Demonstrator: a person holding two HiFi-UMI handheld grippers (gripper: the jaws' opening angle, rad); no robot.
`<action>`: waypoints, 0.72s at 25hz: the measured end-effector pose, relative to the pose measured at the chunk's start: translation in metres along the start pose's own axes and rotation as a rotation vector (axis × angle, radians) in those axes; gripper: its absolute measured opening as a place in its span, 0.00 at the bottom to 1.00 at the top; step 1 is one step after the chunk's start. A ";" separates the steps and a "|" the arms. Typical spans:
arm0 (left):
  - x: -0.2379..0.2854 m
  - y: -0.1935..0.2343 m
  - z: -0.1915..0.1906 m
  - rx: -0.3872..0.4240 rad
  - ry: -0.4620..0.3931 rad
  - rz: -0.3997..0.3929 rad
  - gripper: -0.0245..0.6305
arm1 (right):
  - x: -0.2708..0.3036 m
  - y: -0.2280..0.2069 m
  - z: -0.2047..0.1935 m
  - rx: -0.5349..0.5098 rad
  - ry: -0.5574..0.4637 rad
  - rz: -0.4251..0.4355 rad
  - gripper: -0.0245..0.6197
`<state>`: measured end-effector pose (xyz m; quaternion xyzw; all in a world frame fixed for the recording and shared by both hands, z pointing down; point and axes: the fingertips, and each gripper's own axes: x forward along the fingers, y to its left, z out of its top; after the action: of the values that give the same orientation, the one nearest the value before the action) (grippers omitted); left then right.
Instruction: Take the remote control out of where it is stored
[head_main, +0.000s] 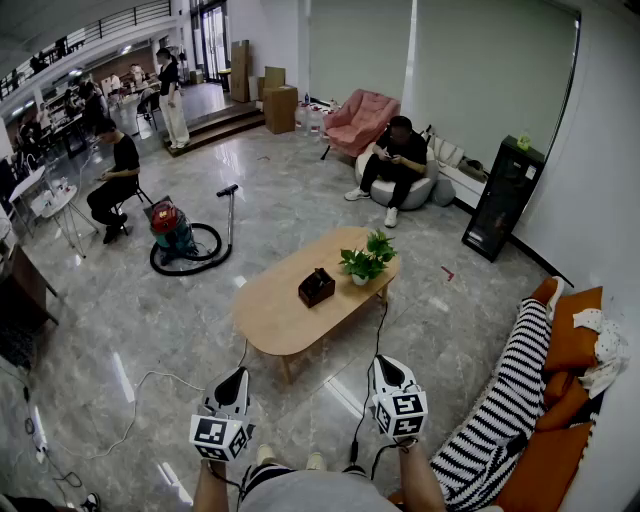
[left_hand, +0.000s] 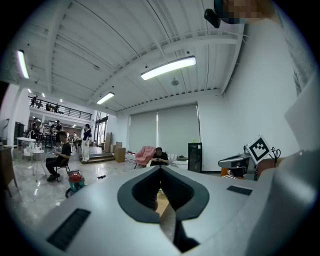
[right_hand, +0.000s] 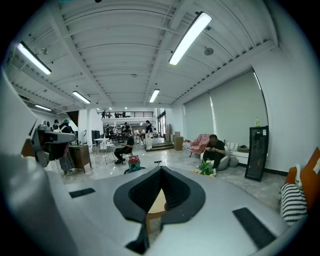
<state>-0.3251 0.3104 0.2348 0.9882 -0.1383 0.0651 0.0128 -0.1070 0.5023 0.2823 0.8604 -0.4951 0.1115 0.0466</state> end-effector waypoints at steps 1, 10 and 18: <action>0.001 0.000 0.001 0.001 0.002 -0.001 0.05 | 0.001 0.000 0.000 0.004 0.002 0.001 0.04; 0.009 -0.005 0.000 -0.006 0.010 0.000 0.05 | 0.004 -0.008 -0.002 0.026 -0.010 0.003 0.04; 0.032 0.002 0.001 0.000 0.025 -0.010 0.04 | 0.021 -0.012 -0.001 0.050 0.002 0.020 0.04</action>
<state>-0.2952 0.3001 0.2377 0.9880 -0.1331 0.0775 0.0150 -0.0864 0.4915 0.2887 0.8562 -0.5006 0.1253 0.0248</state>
